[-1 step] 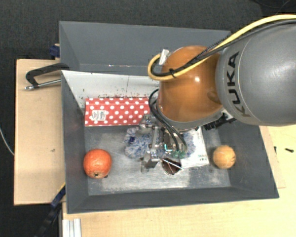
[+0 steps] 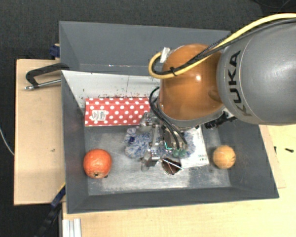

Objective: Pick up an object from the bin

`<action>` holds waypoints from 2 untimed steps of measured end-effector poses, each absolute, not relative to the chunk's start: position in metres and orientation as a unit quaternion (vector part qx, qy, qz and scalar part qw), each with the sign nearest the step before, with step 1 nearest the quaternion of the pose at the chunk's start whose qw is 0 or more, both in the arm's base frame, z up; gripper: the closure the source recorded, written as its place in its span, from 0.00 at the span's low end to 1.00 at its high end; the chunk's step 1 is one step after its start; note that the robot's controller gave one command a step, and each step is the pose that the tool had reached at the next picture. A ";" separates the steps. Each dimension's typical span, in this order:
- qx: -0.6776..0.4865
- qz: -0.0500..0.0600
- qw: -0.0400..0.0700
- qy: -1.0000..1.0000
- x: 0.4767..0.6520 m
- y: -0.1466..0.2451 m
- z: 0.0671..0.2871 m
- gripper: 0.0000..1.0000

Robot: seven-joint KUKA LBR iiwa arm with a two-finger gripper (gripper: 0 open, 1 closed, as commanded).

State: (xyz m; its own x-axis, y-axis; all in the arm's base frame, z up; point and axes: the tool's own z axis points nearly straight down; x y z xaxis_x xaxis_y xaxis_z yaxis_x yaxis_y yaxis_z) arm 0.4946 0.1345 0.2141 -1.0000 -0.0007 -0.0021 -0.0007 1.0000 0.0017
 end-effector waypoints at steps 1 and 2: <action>-0.056 -0.001 0.004 0.998 0.523 0.078 0.146 0.00; -0.098 0.002 0.020 0.995 0.546 0.107 0.084 1.00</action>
Offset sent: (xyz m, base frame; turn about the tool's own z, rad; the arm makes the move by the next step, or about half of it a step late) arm 0.0392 -0.0280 -0.1425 -0.2002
